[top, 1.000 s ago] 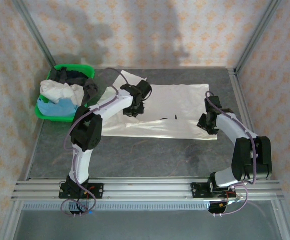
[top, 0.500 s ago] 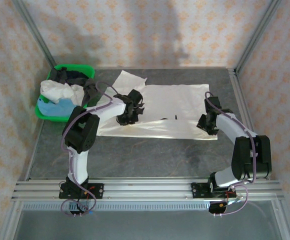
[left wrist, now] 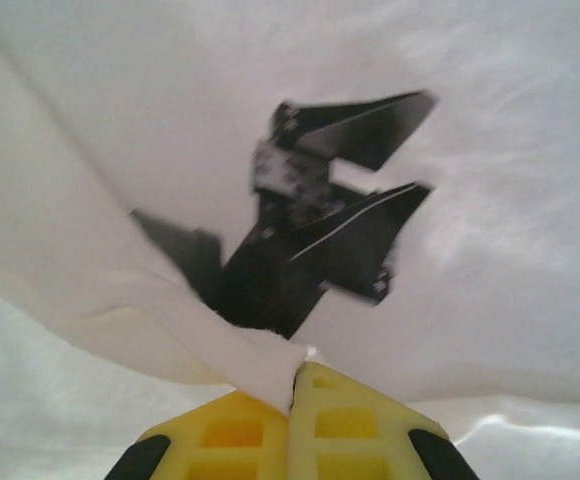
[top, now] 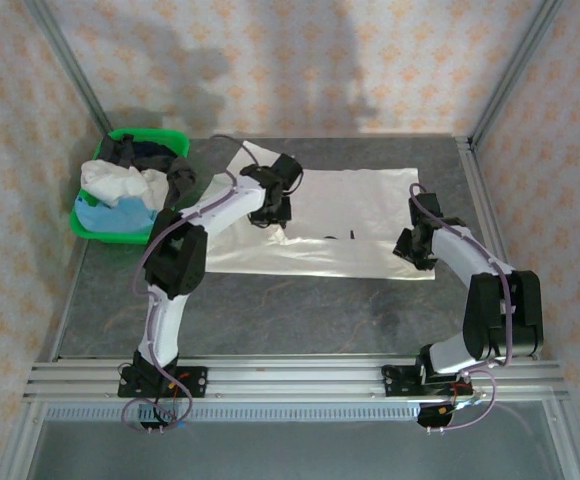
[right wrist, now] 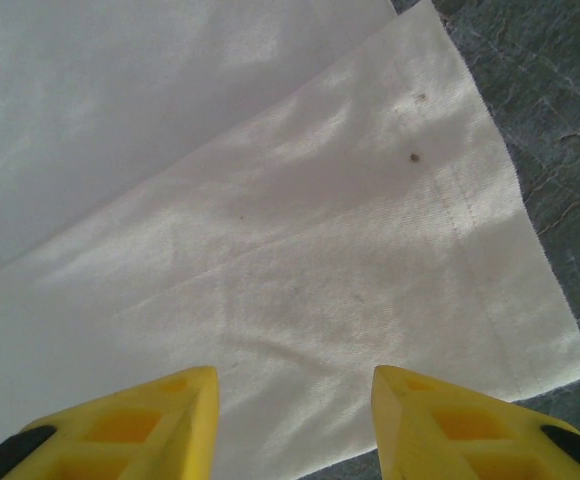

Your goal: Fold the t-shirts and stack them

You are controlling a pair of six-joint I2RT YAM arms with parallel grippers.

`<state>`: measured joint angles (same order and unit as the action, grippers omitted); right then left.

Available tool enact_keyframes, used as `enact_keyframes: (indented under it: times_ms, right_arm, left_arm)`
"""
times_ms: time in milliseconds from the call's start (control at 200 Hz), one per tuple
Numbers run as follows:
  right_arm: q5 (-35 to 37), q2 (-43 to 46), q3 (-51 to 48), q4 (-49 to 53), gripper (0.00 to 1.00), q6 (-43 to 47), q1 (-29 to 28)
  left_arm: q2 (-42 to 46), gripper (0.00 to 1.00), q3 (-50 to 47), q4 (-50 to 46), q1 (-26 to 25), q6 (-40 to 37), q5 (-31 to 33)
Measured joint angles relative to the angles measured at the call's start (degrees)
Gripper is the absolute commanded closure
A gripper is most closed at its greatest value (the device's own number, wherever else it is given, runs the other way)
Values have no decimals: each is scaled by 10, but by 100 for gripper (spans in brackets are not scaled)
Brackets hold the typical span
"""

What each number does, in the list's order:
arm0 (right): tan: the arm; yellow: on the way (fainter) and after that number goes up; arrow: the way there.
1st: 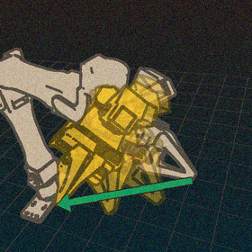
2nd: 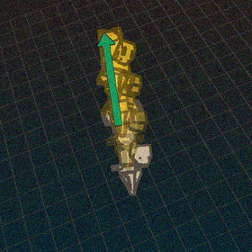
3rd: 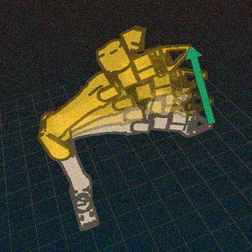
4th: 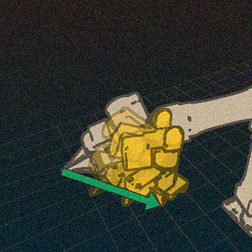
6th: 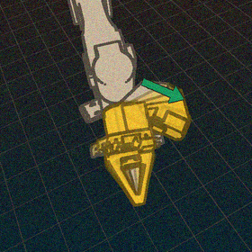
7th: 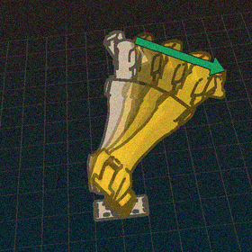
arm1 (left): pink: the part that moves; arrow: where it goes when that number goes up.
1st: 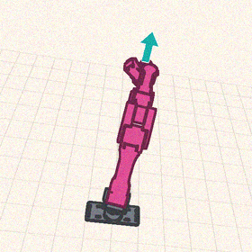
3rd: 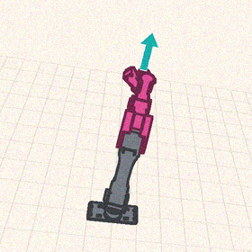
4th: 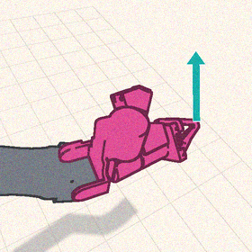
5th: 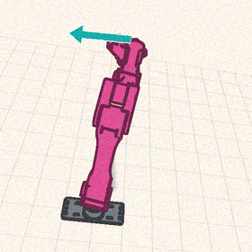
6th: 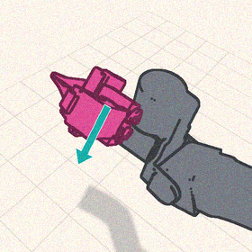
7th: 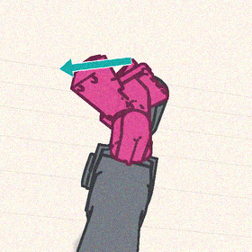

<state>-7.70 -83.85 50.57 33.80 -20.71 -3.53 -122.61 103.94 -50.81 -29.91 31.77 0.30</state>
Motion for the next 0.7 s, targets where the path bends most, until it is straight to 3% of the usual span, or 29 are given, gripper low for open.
enact_keyframes:
  times_ms: [60,250,325,510,701]
  right_arm:
    - [1,0,0,0,56,0,-2]
    - [-2,21,-3,2,56,0,-24]
    - [-7,32,-10,-4,56,0,-40]
    - [-6,-17,-9,-17,59,0,-55]
    - [37,-79,-1,-6,59,-5,-43]
  left_arm:
    - [-28,65,34,-12,-5,-14,6]
    - [-81,43,86,-59,-4,-26,39]
    - [-77,26,89,-76,4,-29,56]
    - [-19,22,58,-88,32,-22,102]
    - [141,23,-168,-31,50,-7,104]
